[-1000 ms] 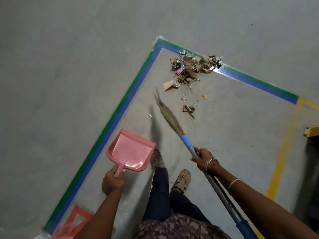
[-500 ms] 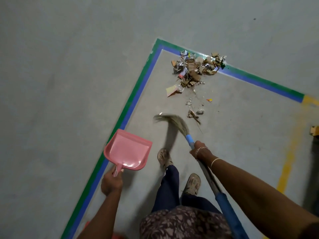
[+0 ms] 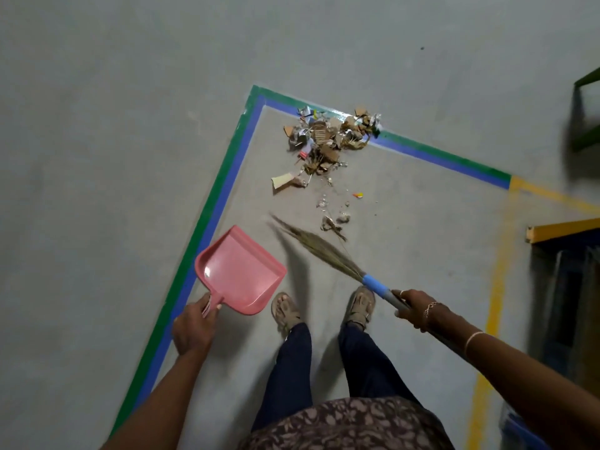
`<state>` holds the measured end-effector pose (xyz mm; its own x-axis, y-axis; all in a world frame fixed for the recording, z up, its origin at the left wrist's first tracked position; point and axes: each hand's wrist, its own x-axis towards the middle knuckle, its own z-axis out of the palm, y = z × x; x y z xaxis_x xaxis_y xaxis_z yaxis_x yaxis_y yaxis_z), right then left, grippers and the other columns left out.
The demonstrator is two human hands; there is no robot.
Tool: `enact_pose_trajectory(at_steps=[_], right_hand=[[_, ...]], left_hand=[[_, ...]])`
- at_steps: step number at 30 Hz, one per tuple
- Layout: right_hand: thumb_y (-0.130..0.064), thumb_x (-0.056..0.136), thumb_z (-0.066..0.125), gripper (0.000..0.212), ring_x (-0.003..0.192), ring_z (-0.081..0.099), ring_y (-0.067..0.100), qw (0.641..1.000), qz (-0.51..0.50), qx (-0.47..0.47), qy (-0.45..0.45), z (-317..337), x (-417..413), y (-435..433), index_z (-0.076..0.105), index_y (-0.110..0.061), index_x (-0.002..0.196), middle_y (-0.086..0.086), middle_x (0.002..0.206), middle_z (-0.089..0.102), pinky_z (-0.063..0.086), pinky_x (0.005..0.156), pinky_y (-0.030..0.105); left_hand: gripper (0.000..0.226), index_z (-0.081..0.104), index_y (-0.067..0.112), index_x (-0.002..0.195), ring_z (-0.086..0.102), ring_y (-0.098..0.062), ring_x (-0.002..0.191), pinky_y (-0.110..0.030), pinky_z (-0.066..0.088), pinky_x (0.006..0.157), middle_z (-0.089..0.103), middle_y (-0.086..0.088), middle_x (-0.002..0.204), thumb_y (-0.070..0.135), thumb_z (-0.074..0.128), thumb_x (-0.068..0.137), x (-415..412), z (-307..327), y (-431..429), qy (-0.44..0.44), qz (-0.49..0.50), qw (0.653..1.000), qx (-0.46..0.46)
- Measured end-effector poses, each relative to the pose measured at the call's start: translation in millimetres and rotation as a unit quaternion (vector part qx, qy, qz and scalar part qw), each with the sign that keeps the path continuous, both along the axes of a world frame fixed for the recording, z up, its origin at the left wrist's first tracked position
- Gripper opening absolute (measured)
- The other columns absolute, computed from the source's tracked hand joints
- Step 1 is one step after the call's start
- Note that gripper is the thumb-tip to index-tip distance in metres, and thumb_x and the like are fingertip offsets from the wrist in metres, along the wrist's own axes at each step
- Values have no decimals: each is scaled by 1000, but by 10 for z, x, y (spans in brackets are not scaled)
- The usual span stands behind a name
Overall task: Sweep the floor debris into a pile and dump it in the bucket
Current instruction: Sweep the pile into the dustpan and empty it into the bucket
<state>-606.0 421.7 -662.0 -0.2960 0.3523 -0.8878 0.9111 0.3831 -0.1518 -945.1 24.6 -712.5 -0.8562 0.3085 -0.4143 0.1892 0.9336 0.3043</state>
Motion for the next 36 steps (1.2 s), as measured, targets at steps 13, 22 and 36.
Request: enact_pose_trajectory(at_steps=[13,22,36], right_hand=[[-24,86,67,28,66,66,24,989,-34,123,-72,-573,359,953,56,-12,109,13,102,65,53,52,29],[-32,83,69,50,85,68,35,987,-63,139,42,-661,61,1707,55,-19,129,13,105,66,60,76,45],[-21,90,67,53,50,61,15,996,-67,-30,46,3,1383,1157,50,-15,140,8,81,66,48,40,25]], left_hand=[[38,72,23,107,67,-32,81,-38,54,67,69,-5,87,53,70,85,817,-154,260,-29,19,999,-41],[33,73,31,103,66,-26,71,-37,55,61,67,1,77,57,65,86,1282,61,777,-23,58,998,-13],[36,74,23,118,69,-38,89,-37,52,71,75,-11,97,36,77,85,1732,370,1747,-33,149,988,-8]])
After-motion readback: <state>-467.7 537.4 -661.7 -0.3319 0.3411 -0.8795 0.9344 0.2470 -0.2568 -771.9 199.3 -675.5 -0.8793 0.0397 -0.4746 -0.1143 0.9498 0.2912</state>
